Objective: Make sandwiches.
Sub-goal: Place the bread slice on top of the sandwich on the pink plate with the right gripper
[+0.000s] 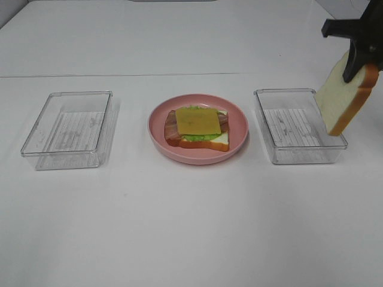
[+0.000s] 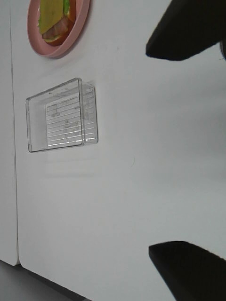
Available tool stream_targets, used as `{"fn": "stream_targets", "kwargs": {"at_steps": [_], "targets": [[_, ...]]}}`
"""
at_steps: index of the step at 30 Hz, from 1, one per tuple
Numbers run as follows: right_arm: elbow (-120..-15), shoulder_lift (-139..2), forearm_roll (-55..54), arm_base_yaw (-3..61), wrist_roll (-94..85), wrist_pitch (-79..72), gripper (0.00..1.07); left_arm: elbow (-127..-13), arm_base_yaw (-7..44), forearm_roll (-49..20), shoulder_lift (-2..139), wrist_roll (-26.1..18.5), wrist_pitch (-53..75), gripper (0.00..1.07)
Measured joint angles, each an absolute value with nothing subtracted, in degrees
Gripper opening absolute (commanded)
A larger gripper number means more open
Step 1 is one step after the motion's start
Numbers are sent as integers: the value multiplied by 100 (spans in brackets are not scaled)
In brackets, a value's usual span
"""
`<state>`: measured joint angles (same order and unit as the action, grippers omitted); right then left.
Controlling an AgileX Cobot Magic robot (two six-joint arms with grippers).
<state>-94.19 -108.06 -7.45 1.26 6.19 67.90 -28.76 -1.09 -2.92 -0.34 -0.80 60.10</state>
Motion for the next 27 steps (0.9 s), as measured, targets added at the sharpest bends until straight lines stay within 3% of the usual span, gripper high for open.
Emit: {"fn": "stream_targets", "kwargs": {"at_steps": [10,12,15,27], "targets": [[-8634,-9849,-2395,126,-115,6079,0,-2876,-109,-292,-34,-80,6010,98],[-7947,-9792,-3942,138,-1123,5712,0,-2876,-109,-292,-34,-80,6010,98],[-7729,-9941,-4750,241,-1627,5655,0,-2876,-109,-292,-34,-80,6010,98],[-8411,-11299,-5323,1220,-1868,4945,0,-2876,-109,-292,-34,-80,6010,98]]}}
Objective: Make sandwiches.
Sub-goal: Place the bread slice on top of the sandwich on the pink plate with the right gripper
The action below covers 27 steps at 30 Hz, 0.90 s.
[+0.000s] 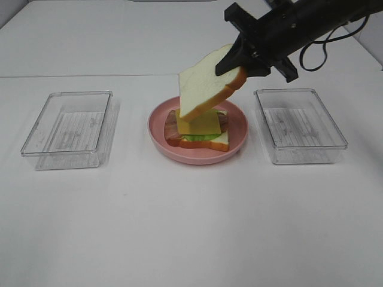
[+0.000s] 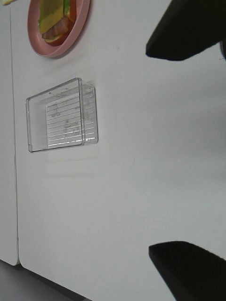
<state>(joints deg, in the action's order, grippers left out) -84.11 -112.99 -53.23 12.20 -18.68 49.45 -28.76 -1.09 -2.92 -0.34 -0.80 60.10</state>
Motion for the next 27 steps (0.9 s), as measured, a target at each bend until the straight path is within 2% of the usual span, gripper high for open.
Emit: {"fn": "stream_targets", "kwargs": {"at_steps": [11,27], "targets": [[-9460,-12502,-5638,1409,-1725,4853,0,-2876,-109,-292,-34,-80,6010,98],[-9591,-13035,-5770,1427,-1725,4756,0,-2876,-109,-292,-34,-80,6010,98]]}}
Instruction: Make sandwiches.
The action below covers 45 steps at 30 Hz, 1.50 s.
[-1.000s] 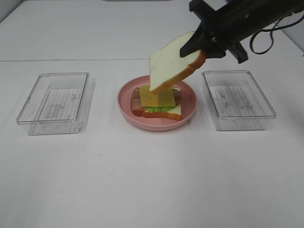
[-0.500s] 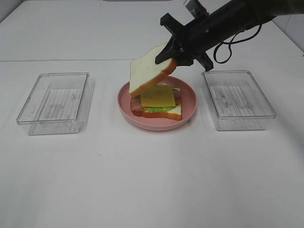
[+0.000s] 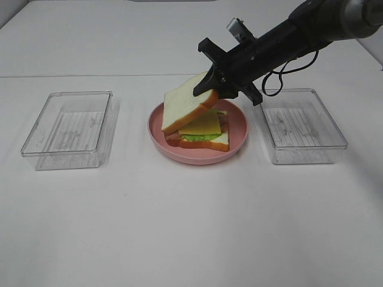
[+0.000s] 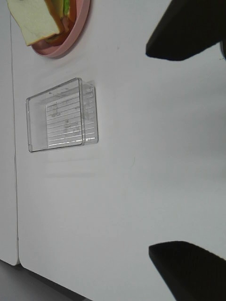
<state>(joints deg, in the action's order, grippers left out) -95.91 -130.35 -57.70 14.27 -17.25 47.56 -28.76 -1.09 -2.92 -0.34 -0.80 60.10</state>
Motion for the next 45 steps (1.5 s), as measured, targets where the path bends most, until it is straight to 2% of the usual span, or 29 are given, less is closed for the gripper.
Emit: {"fn": "stream_targets", "kwargs": {"at_steps": [9,11,12,14,15,16,17,18,19,20,21,22,23,33,40,45], "targets": [[-9597,-13035,-5386,1427,-1467,4750,1,-2876,-109,-292,-34,-80,6010,98],[-9597,-13035,-5237,1427,-1318,4750,10,-2876,-109,-292,-34,-80,6010,98],[-9597,-13035,-5237,1427,-1318,4750,10,-2876,-109,-292,-34,-80,6010,98],[-9597,-13035,-5191,1427,-1272,4773,26,-2876,-109,-292,-34,-80,6010,98],[-9597,-13035,-5191,1427,-1272,4773,26,-2876,-109,-292,-34,-80,6010,98],[-9597,-13035,-5157,1427,-1272,4807,42,-2876,-109,-292,-34,-80,6010,98],[-9603,-13035,-5128,1427,-1272,4836,49,-2876,-109,-292,-34,-80,6010,98],[-9603,-13035,-5128,1427,-1272,4836,49,-2876,-109,-292,-34,-80,6010,98],[-9603,-13035,-5048,1427,-1272,4899,64,-2876,-109,-292,-34,-80,6010,98],[-9603,-13035,-5019,1427,-1272,4939,71,-2876,-109,-292,-34,-80,6010,98],[-9603,-13035,-5019,1427,-1272,4939,71,-2876,-109,-292,-34,-80,6010,98],[-9603,-13023,-4985,1427,-1272,4956,81,-2876,-109,-292,-34,-80,6010,98],[-9603,-13000,-4945,1427,-1272,4956,85,-2876,-109,-292,-34,-80,6010,98],[-9603,-12657,-4343,1427,-1003,4990,85,-2876,-109,-292,-34,-80,6010,98],[-9603,-12198,-2928,1427,-298,5082,85,-2876,-109,-292,-34,-80,6010,98],[-9603,-11780,-2292,1427,-52,5191,85,-2876,-109,-292,-34,-80,6010,98]]}}
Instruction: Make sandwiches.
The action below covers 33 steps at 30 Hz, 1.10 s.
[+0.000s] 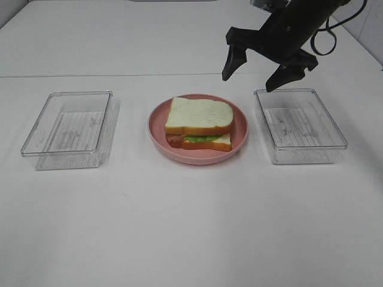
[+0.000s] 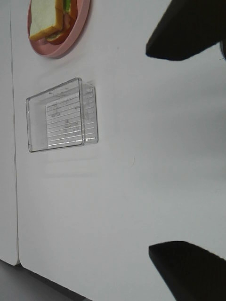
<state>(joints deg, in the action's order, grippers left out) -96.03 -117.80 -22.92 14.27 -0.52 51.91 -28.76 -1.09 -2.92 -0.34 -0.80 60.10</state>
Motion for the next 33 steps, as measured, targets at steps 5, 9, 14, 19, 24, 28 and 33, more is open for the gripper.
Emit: {"fn": "stream_targets", "kwargs": {"at_steps": [5,9,14,19,24,28,33], "targets": [[-9609,-11333,-1547,1415,155,5403,85,-2876,-109,-292,-34,-80,6010,98],[-9614,-11127,-1066,1318,361,5632,85,-2876,-109,-292,-34,-80,6010,98],[-9614,-10995,-516,630,521,6085,85,-2876,-109,-292,-34,-80,6010,98],[-9614,-10875,80,-120,527,6537,85,-2876,-109,-292,-34,-80,6010,98],[-8738,-9918,149,-235,413,6566,85,-2876,-109,-292,-34,-80,6010,98],[-7786,-9013,-97,-235,407,6308,85,-2876,-109,-292,-34,-80,6010,98],[-5844,-6663,-258,-218,407,5838,85,-2876,-109,-292,-34,-80,6010,98]]}}
